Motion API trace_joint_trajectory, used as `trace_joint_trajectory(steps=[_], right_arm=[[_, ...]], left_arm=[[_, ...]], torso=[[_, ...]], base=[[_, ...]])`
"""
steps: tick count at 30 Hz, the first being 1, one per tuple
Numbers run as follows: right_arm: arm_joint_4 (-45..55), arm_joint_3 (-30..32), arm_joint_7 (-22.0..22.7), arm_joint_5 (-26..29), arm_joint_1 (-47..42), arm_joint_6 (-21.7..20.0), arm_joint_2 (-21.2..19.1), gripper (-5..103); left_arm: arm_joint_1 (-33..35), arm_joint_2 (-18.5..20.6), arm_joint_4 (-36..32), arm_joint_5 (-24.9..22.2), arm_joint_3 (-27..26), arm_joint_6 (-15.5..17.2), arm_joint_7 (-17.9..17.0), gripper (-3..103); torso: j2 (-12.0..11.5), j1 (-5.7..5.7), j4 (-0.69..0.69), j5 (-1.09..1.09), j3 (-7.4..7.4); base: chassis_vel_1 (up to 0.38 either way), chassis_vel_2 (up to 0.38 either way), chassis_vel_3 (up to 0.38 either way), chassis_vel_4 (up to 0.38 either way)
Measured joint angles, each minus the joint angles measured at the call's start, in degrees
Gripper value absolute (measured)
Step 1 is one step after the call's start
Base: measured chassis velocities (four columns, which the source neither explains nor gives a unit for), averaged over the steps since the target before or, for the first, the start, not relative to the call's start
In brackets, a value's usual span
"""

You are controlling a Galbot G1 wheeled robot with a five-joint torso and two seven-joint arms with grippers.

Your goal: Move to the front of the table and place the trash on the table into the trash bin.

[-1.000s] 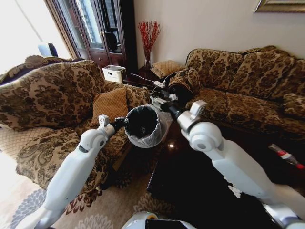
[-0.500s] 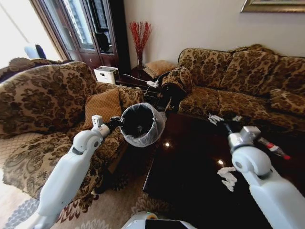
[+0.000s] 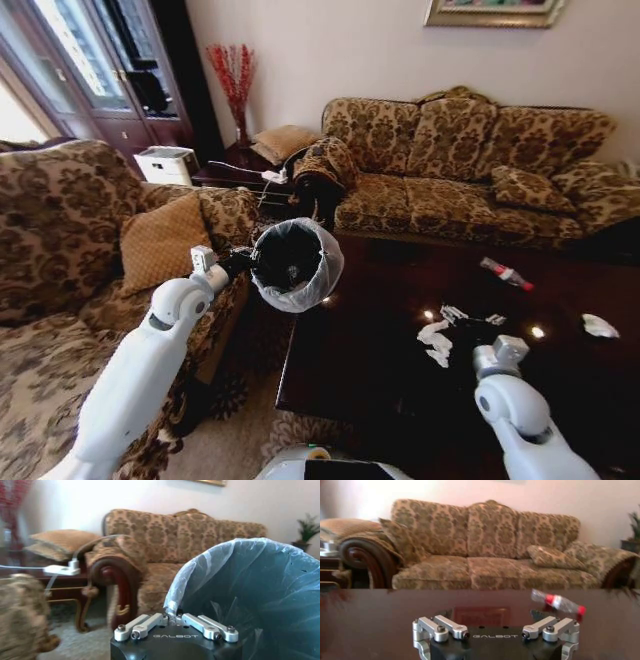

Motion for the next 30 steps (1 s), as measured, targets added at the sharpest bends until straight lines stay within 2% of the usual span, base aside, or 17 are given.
trace_joint_trajectory(steps=[4, 7, 10, 14, 19, 21, 22, 26, 30], right_arm=[[-4.0, -4.3, 1.9, -1.2, 3.0, 1.1, 2.2, 100], [-6.5, -8.5, 5.7, 2.2, 5.8, 0.8, 4.3, 100], [-7.8, -11.0, 7.4, 5.3, 7.3, 0.0, 5.4, 100], [-9.5, -13.0, 8.1, 6.8, 8.6, -0.6, 5.7, 100], [-11.8, -15.1, 10.5, 8.5, 10.1, -1.8, 5.7, 102], [-12.2, -15.1, 10.6, 8.7, 10.0, -1.8, 5.7, 94], [-12.2, -15.1, 10.6, 8.7, 10.0, -1.8, 5.7, 94], [-14.3, -15.0, 10.3, 8.8, 9.5, -1.3, 5.7, 79], [-15.4, -14.7, 10.1, 8.9, 9.4, -0.9, 6.0, 76]], left_arm=[[0.6, 0.0, -0.9, -1.0, -0.5, -0.5, 0.0, 2], [1.3, 0.2, -1.6, -2.4, -1.3, -2.3, 0.2, 2], [1.7, 0.2, -1.7, -2.6, -1.8, -2.7, 0.6, 2], [1.9, -0.3, -1.7, -2.5, -2.0, -2.8, 0.7, 2], [2.0, -1.4, -2.0, -2.1, -1.2, -2.8, 0.6, 2], [1.9, -1.5, -2.1, -1.8, -0.9, -2.8, 0.6, 2], [1.9, -1.5, -2.1, -1.8, -0.9, -2.8, 0.6, 2], [1.2, -2.0, -2.0, -1.3, -0.4, -2.7, 0.4, 2], [1.2, -2.1, -1.8, -1.2, -0.3, -2.7, 0.3, 2]], torso=[[0.0, 0.0, -0.01, 0.0, 0.0], [0.0, 0.0, -0.03, -0.01, 0.0], [0.0, 0.0, 0.01, 0.0, 0.0], [0.0, 0.0, 0.05, -0.02, 0.0], [0.0, 0.0, 0.01, -0.02, 0.0], [0.0, 0.0, 0.0, -0.01, 0.0], [0.0, 0.0, 0.0, -0.01, 0.0], [0.0, 0.0, 0.0, -0.01, 0.0], [0.0, 0.0, 0.0, 0.0, 0.0]], base=[[-0.125, -0.12, -0.108, -0.133], [-0.082, -0.085, -0.061, -0.074], [-0.046, -0.038, -0.026, -0.036], [0.0, 0.0, 0.0, 0.0], [0.0, 0.0, 0.0, 0.0], [0.0, 0.0, 0.0, 0.0], [0.0, 0.0, 0.0, 0.0], [0.0, 0.0, 0.0, 0.0], [0.0, 0.0, 0.0, 0.0]])
